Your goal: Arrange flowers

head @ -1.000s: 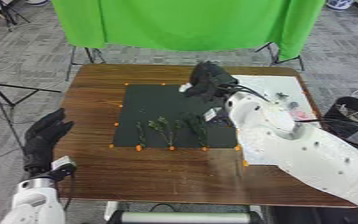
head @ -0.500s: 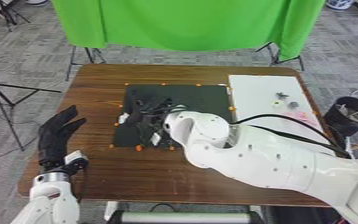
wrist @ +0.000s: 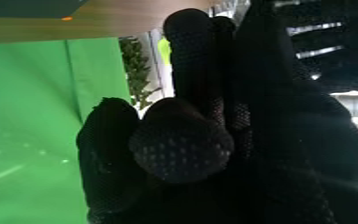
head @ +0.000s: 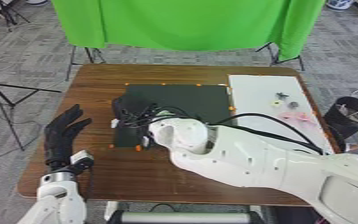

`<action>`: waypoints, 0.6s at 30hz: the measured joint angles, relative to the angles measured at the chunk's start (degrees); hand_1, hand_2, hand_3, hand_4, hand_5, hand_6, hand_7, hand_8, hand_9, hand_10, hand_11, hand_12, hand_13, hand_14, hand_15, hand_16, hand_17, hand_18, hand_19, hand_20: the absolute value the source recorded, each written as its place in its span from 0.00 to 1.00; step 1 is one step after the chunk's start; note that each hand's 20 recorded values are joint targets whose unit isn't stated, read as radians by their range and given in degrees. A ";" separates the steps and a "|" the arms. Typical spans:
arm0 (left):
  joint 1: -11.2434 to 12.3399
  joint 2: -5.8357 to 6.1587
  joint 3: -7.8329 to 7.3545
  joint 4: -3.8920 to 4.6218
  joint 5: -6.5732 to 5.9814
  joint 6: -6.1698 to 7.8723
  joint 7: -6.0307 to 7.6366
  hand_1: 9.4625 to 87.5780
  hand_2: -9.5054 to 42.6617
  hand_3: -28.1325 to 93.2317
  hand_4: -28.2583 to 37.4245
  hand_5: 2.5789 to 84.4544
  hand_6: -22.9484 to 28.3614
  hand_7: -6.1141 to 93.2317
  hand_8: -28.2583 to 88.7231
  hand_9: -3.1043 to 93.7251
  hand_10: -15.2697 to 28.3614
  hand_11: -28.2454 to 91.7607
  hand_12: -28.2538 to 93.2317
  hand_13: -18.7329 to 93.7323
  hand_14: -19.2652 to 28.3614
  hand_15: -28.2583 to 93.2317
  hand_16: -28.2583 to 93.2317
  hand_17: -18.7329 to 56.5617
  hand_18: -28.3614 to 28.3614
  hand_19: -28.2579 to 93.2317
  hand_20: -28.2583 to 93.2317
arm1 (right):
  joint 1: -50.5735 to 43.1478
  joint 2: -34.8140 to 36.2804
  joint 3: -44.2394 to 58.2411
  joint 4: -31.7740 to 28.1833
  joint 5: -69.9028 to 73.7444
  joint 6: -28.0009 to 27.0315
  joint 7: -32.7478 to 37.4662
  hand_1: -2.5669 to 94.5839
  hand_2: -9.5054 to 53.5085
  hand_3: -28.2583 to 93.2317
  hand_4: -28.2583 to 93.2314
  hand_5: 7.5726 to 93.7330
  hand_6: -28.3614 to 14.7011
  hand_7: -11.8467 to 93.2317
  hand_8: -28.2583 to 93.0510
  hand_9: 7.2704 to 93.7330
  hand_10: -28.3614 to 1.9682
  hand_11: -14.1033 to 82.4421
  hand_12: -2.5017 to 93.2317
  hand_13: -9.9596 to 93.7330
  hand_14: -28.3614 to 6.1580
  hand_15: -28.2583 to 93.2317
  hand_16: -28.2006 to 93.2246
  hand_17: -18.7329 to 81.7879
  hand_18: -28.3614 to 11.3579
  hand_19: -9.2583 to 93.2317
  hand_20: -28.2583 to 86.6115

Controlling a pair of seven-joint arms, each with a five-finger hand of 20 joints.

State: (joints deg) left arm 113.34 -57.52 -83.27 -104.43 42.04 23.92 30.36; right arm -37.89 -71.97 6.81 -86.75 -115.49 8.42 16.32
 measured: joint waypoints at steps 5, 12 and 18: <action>-0.34 -1.15 -0.29 0.17 0.04 -0.19 -0.03 0.32 0.70 0.78 0.06 0.59 0.54 0.21 0.16 0.46 0.66 0.39 0.31 0.55 0.76 0.49 0.22 0.42 0.76 0.43 0.43 | -0.91 -1.03 -0.28 1.58 -1.88 -0.23 0.62 0.64 0.00 0.71 0.10 0.79 0.76 0.39 0.31 0.79 0.72 0.19 0.36 0.99 0.81 0.72 0.47 0.86 0.46 1.00 0.69; -0.37 -1.66 -0.30 0.21 0.13 -0.34 -0.09 0.31 0.65 0.80 0.05 0.59 0.51 0.23 0.16 0.45 0.64 0.41 0.31 0.53 0.73 0.49 0.22 0.43 0.74 0.42 0.43 | -1.53 -1.64 -1.13 4.26 -4.39 -0.60 1.29 0.63 0.00 0.73 0.10 0.79 0.72 0.38 0.31 0.74 0.64 0.24 0.30 0.98 0.81 0.73 0.48 0.84 0.46 1.00 0.69; -0.40 -1.86 -0.18 0.29 0.40 -0.42 -0.19 0.23 0.37 0.87 0.06 0.60 0.45 0.28 0.16 0.46 0.60 0.42 0.34 0.53 0.71 0.49 0.23 0.42 0.73 0.41 0.42 | -1.98 -1.74 -1.04 5.42 -5.42 -1.46 1.73 0.63 0.00 0.76 0.10 0.80 0.67 0.39 0.30 0.73 0.57 0.26 0.27 0.97 0.81 0.73 0.48 0.84 0.47 1.00 0.69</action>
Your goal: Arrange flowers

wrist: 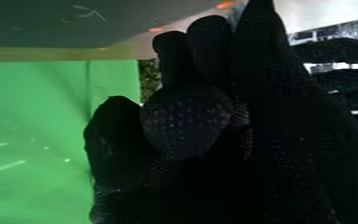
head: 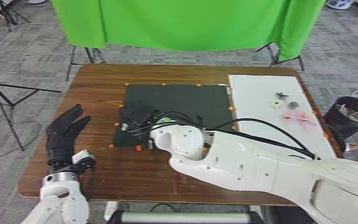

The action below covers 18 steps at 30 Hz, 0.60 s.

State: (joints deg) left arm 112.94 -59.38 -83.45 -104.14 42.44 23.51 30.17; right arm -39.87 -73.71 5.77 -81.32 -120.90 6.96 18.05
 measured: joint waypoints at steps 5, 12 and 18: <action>0.05 -0.13 -0.04 0.01 0.47 0.00 -0.09 0.21 0.28 0.88 0.06 0.60 0.45 0.28 0.17 0.46 0.59 0.42 0.35 0.53 0.71 0.49 0.24 0.41 0.73 0.40 0.42 | -0.03 0.04 0.02 0.02 0.21 -0.75 0.31 0.61 0.00 0.77 0.10 0.77 0.65 0.37 0.29 0.72 0.53 0.29 0.25 0.97 0.80 0.73 0.48 0.83 0.46 1.00 0.70; 0.06 -0.14 -0.03 0.01 0.66 0.00 -0.11 0.17 0.20 0.91 0.02 0.61 0.41 0.30 0.17 0.46 0.56 0.42 0.37 0.53 0.69 0.48 0.25 0.41 0.73 0.39 0.42 | 0.09 0.40 0.20 -1.28 0.89 -2.33 0.58 0.58 0.00 0.79 0.10 0.74 0.58 0.35 0.28 0.69 0.46 0.31 0.21 0.95 0.79 0.74 0.48 0.81 0.46 1.00 0.69; 0.06 -0.14 -0.07 0.01 1.03 -0.08 -0.41 0.16 0.16 0.92 0.00 0.61 0.39 0.31 0.18 0.46 0.55 0.42 0.38 0.52 0.68 0.47 0.26 0.41 0.73 0.39 0.42 | 0.08 0.74 1.52 -2.95 1.27 -6.12 0.89 0.54 0.00 0.83 0.09 0.72 0.56 0.32 0.28 0.66 0.44 0.31 0.21 0.93 0.78 0.74 0.48 0.80 0.46 1.00 0.68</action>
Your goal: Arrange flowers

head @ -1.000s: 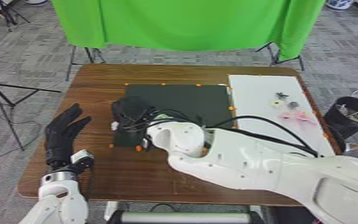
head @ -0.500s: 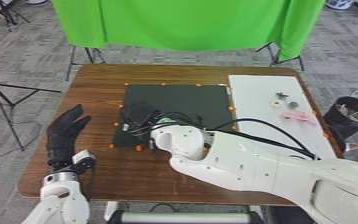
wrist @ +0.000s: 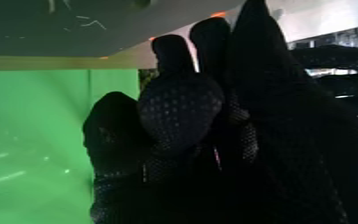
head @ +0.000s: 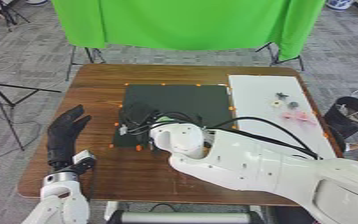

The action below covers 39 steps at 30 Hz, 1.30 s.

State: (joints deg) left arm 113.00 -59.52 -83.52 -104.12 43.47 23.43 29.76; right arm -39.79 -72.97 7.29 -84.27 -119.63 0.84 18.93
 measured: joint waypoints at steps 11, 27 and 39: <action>0.07 0.02 -0.07 0.00 0.15 -0.23 -0.38 0.14 0.07 0.95 0.00 0.63 0.38 0.30 0.19 0.46 0.52 0.42 0.40 0.52 0.67 0.47 0.26 0.41 0.72 0.38 0.41 | 0.05 0.54 1.62 -1.47 0.28 -3.29 0.11 0.47 0.00 0.89 0.08 0.69 0.55 0.29 0.15 0.60 0.38 0.30 0.20 0.92 0.77 0.74 0.47 0.78 0.46 1.00 0.66; 0.09 0.03 -0.16 0.00 0.33 -0.37 -0.76 0.13 0.00 0.98 0.00 0.63 0.36 0.30 0.19 0.46 0.52 0.41 0.41 0.52 0.67 0.47 0.27 0.41 0.71 0.38 0.41 | 0.08 0.88 3.19 -2.43 0.21 -7.31 0.07 0.44 0.00 0.90 0.09 0.60 0.52 0.24 0.16 0.53 0.34 0.26 0.19 0.90 0.76 0.73 0.47 0.77 0.45 1.00 0.63; 0.21 0.03 -0.26 -0.02 0.34 -0.35 -0.75 0.15 0.00 0.98 0.00 0.64 0.36 0.30 0.19 0.47 0.53 0.41 0.41 0.53 0.67 0.47 0.28 0.41 0.72 0.38 0.42 | 0.10 0.82 3.98 -2.46 -0.35 -10.38 0.13 0.43 0.00 0.91 0.08 0.52 0.48 0.21 0.17 0.44 0.32 0.21 0.19 0.89 0.73 0.73 0.46 0.75 0.43 0.99 0.60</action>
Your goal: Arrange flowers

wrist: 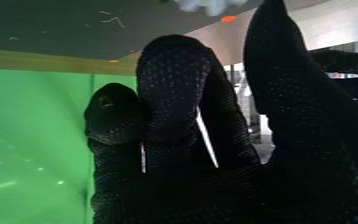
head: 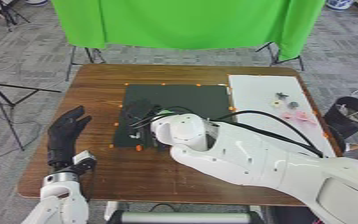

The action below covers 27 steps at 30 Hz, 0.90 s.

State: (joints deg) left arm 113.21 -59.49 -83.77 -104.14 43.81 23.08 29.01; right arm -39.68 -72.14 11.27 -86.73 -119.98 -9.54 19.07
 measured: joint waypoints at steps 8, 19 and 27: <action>0.13 0.00 -0.05 -0.02 -0.07 0.05 0.07 0.21 0.00 0.98 0.00 0.68 0.41 0.27 0.19 0.49 0.56 0.40 0.39 0.52 0.72 0.48 0.26 0.40 0.73 0.38 0.42 | -0.61 -0.07 2.47 0.32 0.15 -0.28 0.44 0.44 0.00 0.87 0.06 0.49 0.52 0.21 0.18 0.42 0.35 0.20 0.19 0.88 0.71 0.73 0.45 0.74 0.42 0.99 0.60; 2.66 0.03 -2.06 -1.28 2.49 0.48 -0.44 0.29 0.05 0.88 0.16 0.61 0.45 0.27 0.17 0.46 0.62 0.41 0.34 0.52 0.75 0.49 0.23 0.39 0.74 0.39 0.42 | -2.84 7.76 14.36 -13.46 4.60 0.92 0.87 0.32 0.00 0.75 0.03 0.45 0.58 0.19 0.19 0.46 0.43 0.21 0.20 0.88 0.67 0.72 0.45 0.73 0.34 0.99 0.60; 4.29 -0.01 -3.82 -2.04 4.55 0.49 -1.07 0.30 0.05 0.86 0.19 0.59 0.45 0.27 0.16 0.45 0.62 0.41 0.34 0.52 0.74 0.49 0.24 0.39 0.74 0.39 0.42 | -10.59 20.07 30.86 -22.77 6.09 2.07 -0.44 0.22 0.00 0.62 0.02 0.48 0.52 0.14 0.20 0.52 0.34 0.22 0.19 0.89 0.59 0.70 0.45 0.71 0.27 0.99 0.61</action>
State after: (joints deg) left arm 117.51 -59.51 -87.59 -106.18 48.36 23.57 27.93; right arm -50.28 -52.08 42.14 -109.51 -113.89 -7.47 18.63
